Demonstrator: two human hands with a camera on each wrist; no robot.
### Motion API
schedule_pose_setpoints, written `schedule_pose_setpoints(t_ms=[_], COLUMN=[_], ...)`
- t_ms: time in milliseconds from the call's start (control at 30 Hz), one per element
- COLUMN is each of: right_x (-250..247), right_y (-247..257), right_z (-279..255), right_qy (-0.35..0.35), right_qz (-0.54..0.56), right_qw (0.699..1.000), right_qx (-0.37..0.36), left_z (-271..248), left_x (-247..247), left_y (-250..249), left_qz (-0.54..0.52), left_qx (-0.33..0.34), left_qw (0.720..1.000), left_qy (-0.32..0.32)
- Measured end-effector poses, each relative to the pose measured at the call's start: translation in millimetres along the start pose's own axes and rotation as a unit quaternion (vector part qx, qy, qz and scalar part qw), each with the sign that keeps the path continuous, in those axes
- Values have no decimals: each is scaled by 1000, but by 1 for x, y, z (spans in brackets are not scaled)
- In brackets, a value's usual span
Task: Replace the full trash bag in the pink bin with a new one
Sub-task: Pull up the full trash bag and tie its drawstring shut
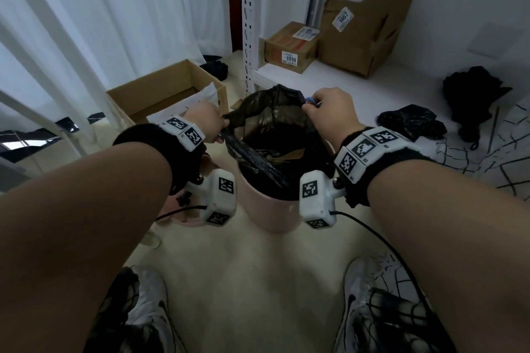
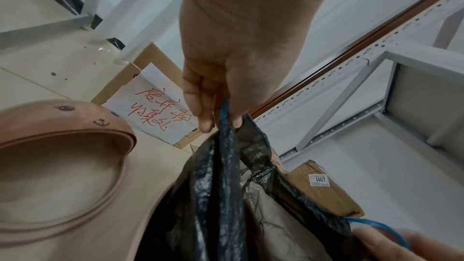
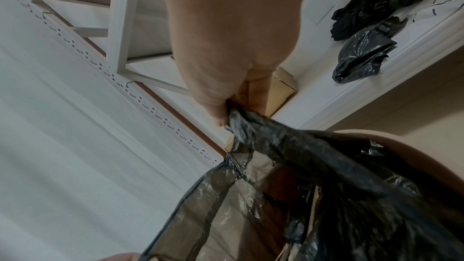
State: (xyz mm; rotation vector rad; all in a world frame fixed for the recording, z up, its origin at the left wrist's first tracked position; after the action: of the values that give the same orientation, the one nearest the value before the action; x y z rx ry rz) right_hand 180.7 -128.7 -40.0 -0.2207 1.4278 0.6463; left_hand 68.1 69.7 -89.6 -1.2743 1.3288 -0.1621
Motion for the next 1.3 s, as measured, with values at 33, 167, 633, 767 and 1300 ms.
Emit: schedule_pose_setpoints(t_ms=[33, 167, 633, 767, 1300], right_x=[1, 9, -12, -2, 37], right_y=[-2, -8, -12, -11, -26], right_z=[0, -1, 9, 5, -21], right_qy=[7, 53, -58, -15, 234], right_qz=[5, 38, 245, 339, -208], right_qw=[1000, 998, 967, 939, 948], right_qx=[-1, -7, 30, 57, -54], left_z=[0, -7, -14, -16, -4], left_x=[1, 1, -14, 3, -3], left_y=[-2, -22, -60, -39, -29], left_qz=[-55, -225, -181, 213, 114], left_qx=[2, 42, 136, 106, 119], left_qw=[998, 974, 973, 971, 986], left_qy=[-4, -1, -55, 39, 24])
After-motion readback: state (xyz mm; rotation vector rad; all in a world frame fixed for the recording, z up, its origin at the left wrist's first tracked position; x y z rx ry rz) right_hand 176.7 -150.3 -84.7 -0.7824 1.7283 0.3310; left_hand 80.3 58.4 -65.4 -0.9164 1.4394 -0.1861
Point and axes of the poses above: each hand's wrist, its own z-axis towards the middle knuckle, its own x-axis out of the palm, y = z × x, the point moved 6 cm from there along z, towards the middle knuckle, and after that the axes turned 14 degrees about -z, right-handed, at the moved point
